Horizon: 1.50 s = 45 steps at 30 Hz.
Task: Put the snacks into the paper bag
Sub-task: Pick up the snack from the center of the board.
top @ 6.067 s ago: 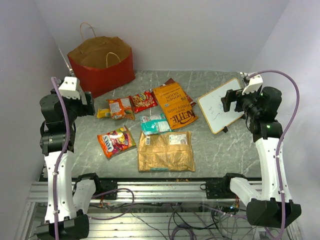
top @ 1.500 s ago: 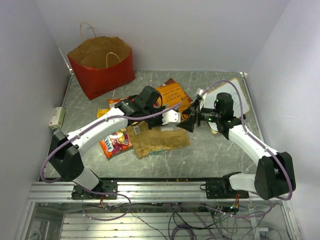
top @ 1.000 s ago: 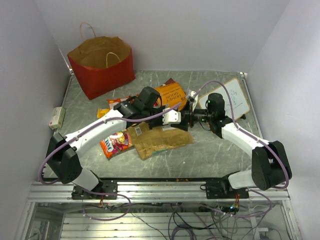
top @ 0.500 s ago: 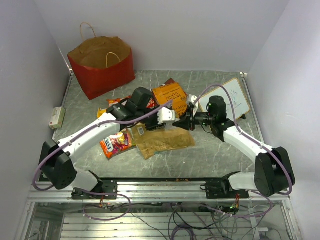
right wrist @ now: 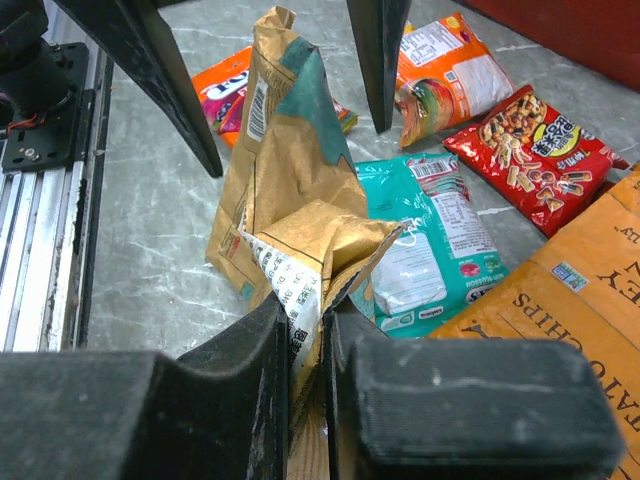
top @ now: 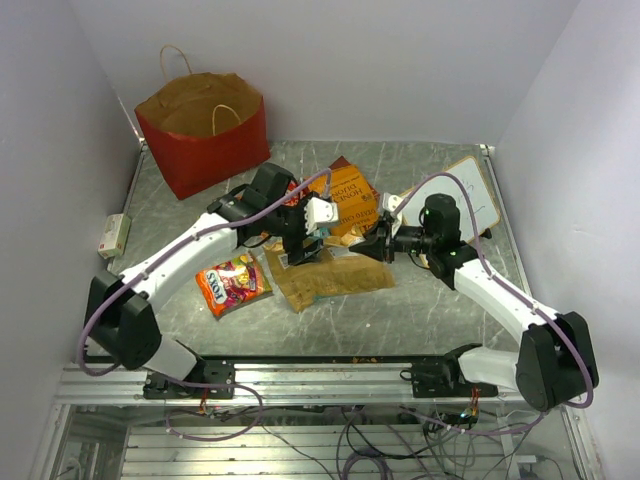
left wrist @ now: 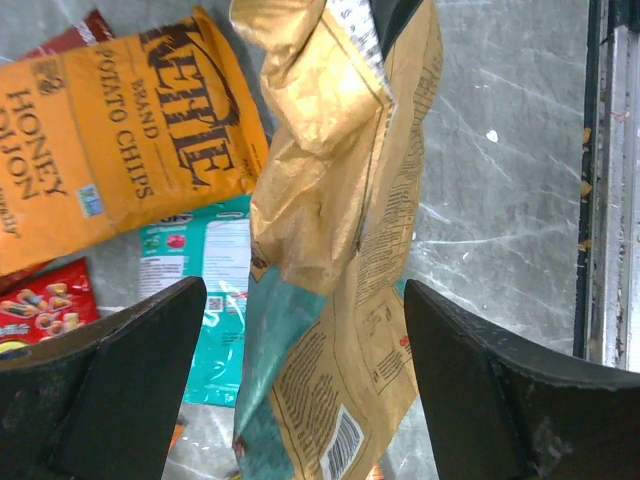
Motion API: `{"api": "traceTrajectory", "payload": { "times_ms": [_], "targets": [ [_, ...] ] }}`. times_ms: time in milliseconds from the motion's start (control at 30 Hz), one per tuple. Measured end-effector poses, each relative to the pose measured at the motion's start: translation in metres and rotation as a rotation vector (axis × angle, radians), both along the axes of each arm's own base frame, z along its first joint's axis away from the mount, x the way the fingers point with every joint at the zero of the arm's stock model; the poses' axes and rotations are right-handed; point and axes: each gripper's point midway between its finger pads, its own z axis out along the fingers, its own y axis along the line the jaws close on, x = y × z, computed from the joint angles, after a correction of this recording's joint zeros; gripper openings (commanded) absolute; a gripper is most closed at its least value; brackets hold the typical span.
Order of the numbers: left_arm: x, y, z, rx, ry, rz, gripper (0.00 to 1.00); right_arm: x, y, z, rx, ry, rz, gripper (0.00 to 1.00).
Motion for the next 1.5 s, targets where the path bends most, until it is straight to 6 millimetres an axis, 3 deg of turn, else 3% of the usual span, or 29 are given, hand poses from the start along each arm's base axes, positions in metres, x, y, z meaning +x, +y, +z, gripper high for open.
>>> {"api": "traceTrajectory", "payload": {
  "times_ms": [200, 433, 667, 800, 1000, 1067, 1300, 1500],
  "targets": [
    [-0.003, -0.003, -0.026, 0.045, 0.093, -0.022, 0.7, -0.003, -0.002, 0.002, 0.005, -0.01, -0.002, 0.08],
    [-0.007, -0.006, -0.028, 0.029, 0.121, -0.043, 0.5, -0.003, -0.004, -0.001, 0.004, -0.003, -0.003, 0.09],
    [-0.008, -0.009, -0.024, 0.003, 0.128, -0.056, 0.08, -0.004, -0.004, 0.0, 0.006, -0.004, -0.001, 0.12],
    [-0.008, -0.01, -0.023, -0.002, 0.125, -0.064, 0.07, -0.001, -0.007, 0.0, 0.011, 0.0, -0.01, 0.27],
    [-0.011, -0.004, -0.02, 0.016, 0.117, -0.051, 0.07, 0.007, -0.019, 0.005, 0.017, -0.017, -0.051, 0.72],
    [-0.01, 0.001, -0.014, 0.02, 0.097, -0.035, 0.07, 0.009, -0.022, 0.007, 0.019, -0.026, -0.061, 0.81],
    [0.003, 0.033, 0.029, -0.028, -0.013, 0.069, 0.07, 0.015, -0.034, 0.015, 0.028, -0.05, -0.099, 0.86],
    [0.023, 0.074, 0.085, -0.066, -0.145, 0.239, 0.07, 0.021, -0.045, 0.024, 0.036, -0.073, -0.137, 0.86]
  ]
}}
